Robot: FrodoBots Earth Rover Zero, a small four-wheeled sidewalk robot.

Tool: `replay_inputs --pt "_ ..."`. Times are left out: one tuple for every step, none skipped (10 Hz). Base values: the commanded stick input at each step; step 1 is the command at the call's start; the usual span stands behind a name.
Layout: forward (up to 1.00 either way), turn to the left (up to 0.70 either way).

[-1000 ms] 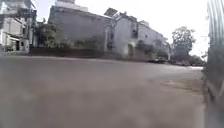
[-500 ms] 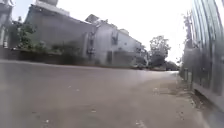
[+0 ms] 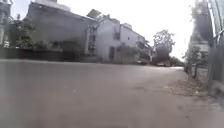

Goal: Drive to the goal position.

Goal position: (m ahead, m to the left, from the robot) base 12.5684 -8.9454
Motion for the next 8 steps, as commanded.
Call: replay_inputs --pt "1.0 0.06" --pt "1.0 0.06" --pt "1.0 0.04" --pt "1.0 -0.2" --pt "1.0 -0.34" --pt "1.0 -0.34" --pt "1.0 -0.34" --pt "1.0 -0.34"
